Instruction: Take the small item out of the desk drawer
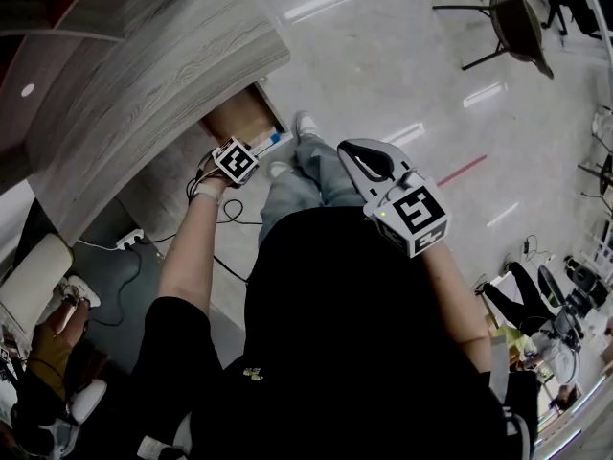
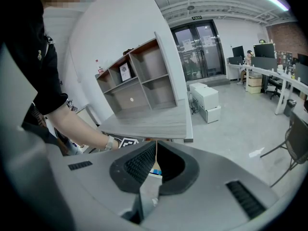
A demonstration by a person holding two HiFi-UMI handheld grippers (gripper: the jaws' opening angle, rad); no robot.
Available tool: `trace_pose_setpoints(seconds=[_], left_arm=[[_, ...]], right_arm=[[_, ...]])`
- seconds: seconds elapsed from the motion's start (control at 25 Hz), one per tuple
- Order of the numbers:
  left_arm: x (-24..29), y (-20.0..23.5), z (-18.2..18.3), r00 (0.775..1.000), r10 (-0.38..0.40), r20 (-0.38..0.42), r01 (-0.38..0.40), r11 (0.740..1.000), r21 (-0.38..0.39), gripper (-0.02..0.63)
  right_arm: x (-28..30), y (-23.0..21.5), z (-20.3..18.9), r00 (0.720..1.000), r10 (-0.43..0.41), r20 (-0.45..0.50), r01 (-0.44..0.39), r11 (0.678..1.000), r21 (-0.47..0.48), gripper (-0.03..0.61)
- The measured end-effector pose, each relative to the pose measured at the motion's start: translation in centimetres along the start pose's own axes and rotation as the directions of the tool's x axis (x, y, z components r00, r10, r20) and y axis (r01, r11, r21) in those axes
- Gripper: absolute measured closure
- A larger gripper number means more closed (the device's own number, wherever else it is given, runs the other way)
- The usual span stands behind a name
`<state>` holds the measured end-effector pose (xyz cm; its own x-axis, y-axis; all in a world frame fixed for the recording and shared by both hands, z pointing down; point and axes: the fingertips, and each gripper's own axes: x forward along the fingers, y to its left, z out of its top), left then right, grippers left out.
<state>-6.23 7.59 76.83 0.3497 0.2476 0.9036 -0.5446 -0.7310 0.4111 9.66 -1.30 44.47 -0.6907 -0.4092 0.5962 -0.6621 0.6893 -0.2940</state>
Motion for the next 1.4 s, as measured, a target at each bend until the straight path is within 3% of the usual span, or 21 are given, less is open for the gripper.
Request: trace_pose_setpoints(seconds=[0.32,1.08,1.24,1.4], left_arm=[[-1.4,0.5,0.8,0.999,-0.032,0.029,0.032,0.999,-0.025,0.443],[-0.3,1.7,0.4,1.0,-0.018,0.014,0.018,1.0,0.01,0.496],[-1.4,2.7,0.6,0.997,0.058,0.044,-0.056,0.997,-0.049,0.515],[-4.1,3.0,1.2,0.99,0.094,0.106,-0.081,0.99,-0.119,0.516]], right_arm=[[0.4,-0.1,0.1,1.0,-0.007,-0.01,0.007,1.0,0.001,0.58],[1.8,0.0,0.6,1.0,-0.014,-0.022,0.014,1.0,0.006,0.58],[2.0,0.3,1.0,1.0,-0.005,-0.015,0.005,1.0,-0.008,0.58],[2.3,1.1,2.0,1.0,0.021,-0.005,-0.022,0.999,-0.039,0.58]])
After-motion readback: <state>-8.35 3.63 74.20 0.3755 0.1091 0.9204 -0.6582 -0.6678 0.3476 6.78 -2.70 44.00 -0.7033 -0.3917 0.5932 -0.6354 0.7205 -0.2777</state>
